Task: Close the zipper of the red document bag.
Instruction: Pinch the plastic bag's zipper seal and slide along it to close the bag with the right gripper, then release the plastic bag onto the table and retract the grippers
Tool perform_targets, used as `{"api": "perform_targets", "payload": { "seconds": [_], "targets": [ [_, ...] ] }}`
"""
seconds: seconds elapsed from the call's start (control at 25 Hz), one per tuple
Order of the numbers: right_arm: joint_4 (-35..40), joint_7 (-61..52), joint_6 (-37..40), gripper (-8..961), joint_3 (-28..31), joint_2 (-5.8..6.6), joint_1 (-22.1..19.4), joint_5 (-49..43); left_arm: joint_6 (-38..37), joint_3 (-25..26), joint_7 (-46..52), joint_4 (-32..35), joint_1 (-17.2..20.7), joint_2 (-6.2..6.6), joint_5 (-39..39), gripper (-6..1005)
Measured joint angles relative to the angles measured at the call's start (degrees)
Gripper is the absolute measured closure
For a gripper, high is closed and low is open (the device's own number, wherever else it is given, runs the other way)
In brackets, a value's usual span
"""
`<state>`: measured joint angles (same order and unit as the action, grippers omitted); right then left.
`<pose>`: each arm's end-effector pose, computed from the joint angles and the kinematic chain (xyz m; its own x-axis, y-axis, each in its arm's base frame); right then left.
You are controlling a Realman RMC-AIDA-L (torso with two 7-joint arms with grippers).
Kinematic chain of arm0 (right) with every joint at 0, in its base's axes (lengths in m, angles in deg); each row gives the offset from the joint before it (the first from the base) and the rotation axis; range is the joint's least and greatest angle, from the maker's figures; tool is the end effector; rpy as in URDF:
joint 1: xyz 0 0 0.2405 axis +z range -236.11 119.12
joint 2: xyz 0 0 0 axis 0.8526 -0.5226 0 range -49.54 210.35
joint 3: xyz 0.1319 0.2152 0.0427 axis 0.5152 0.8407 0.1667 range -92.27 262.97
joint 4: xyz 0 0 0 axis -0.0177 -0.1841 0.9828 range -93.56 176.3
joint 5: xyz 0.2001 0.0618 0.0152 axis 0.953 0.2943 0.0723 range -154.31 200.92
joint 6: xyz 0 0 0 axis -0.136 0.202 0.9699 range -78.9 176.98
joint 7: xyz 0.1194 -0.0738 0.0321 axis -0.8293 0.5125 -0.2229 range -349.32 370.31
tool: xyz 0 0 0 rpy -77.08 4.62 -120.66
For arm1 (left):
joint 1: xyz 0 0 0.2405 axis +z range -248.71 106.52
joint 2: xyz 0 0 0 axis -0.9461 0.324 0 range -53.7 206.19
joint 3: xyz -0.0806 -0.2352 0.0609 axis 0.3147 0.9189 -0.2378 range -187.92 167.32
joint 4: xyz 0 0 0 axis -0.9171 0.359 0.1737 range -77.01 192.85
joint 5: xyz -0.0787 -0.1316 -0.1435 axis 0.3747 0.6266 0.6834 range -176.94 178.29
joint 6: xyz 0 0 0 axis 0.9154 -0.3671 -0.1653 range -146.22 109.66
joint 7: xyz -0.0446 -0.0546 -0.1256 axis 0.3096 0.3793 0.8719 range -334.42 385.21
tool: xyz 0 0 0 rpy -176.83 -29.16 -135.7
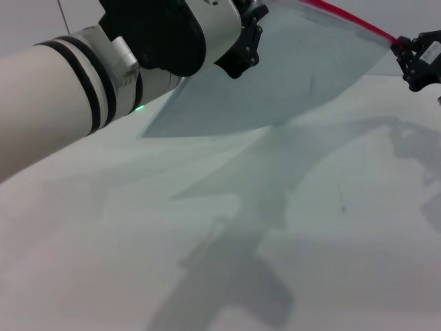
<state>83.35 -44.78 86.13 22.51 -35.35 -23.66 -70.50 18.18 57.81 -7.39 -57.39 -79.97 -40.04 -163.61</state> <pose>0.2470 0.4509 0.0409 0.9965 0.0234 -0.0804 -0.0545 -0.5476 -0.8350 -0.0603 0.3104 0.0263 0.9796 -0.1765 0.0956 -0.0160 -0.5437 -0.8391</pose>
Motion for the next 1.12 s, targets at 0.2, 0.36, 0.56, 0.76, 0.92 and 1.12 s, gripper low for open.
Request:
{"api": "perform_targets", "payload": {
  "seconds": [0.2,0.36,0.56,0.76,0.92,1.12],
  "targets": [
    [-0.1,0.6,-0.2,874,0.0,-0.01,0.1,0.0,-0.1,0.2,0.0,0.0,0.0,0.0,0.0,928],
    [-0.1,0.9,-0.3,876,0.0,-0.04,0.2,0.0,-0.2,0.3,0.0,0.2,-0.1,0.0,0.0,928],
    [-0.4,2.6,-1.3,830,0.0,-0.3,0.2,0.1,-0.5,0.4,0.0,0.5,-0.1,0.0,0.1,927],
    [-1.0,2.9,-3.9,734,-0.1,-0.47,0.3,1.2,-0.5,0.8,0.4,1.8,-0.8,-0.05,0.0,927],
    [-1.0,2.9,-4.0,536,-0.3,-0.53,0.1,3.1,-1.4,1.3,0.6,2.8,-0.9,-0.08,0.3,926],
    [-1.0,3.0,-3.8,479,-0.4,-0.53,-0.2,4.9,-2.7,1.1,0.6,4.4,-1.6,-0.09,0.4,898]
  ]
}}
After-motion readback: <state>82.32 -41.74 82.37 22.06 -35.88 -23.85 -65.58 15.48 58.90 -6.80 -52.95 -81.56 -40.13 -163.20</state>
